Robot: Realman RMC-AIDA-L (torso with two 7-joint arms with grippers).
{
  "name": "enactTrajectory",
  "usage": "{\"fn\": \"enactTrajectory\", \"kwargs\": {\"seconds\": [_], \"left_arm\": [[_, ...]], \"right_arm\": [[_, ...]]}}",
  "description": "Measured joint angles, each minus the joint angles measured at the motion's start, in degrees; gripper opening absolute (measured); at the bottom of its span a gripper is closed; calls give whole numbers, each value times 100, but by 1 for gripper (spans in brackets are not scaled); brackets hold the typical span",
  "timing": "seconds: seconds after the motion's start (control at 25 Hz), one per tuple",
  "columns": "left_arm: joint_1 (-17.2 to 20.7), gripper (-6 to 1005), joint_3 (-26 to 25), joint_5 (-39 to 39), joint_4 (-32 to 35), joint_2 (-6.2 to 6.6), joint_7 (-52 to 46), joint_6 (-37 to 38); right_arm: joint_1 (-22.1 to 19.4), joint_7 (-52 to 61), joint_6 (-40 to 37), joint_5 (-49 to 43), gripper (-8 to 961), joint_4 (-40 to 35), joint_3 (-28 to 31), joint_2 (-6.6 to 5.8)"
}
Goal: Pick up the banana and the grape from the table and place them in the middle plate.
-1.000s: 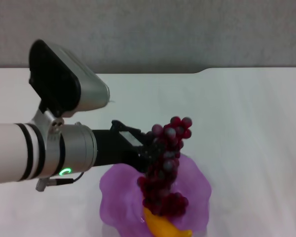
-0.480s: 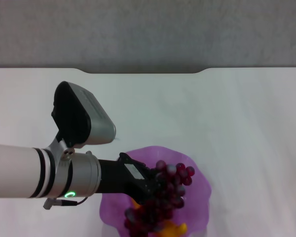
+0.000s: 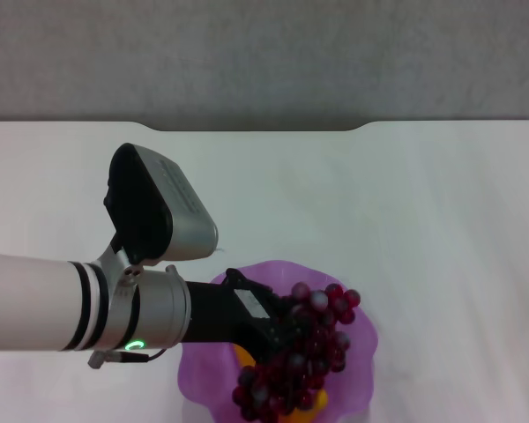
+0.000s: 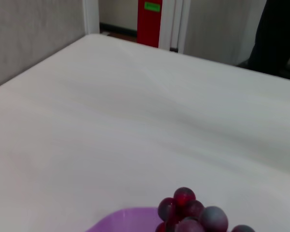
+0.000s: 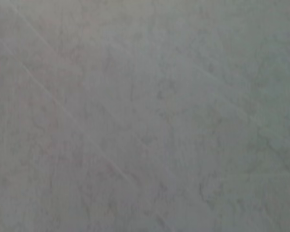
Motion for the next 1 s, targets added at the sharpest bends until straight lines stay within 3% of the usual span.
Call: {"fn": "enactTrajectory", "kwargs": {"seconds": [0.08,0.52,0.68,0.84,0.92,0.96,1.0], "left_arm": [[-1,188,-34,-112,1,0,54,4],[32,416,-162,-293,-144,9,151,85],[141,608,-288,-296,-421,9,297,161],[251,696,-442,-302,-741,8,658,628],[277,691,-483,-346,-745,5,949,1078],[297,688,-509,-429,-648,3,1296,1712],[297,686,-509,-429,-648,3,1296,1712]], "right_arm": [[2,0,-1,0,770,0,0,0],[2,0,-3,0,770,2,-10,0],[2,0,-3,0,770,2,-12,0],[1,0,-3,0,770,1,-18,0],[10,0,-3,0,770,1,-21,0],[22,0,-3,1,770,1,-23,0],[31,0,-3,0,770,1,-26,0]]}}
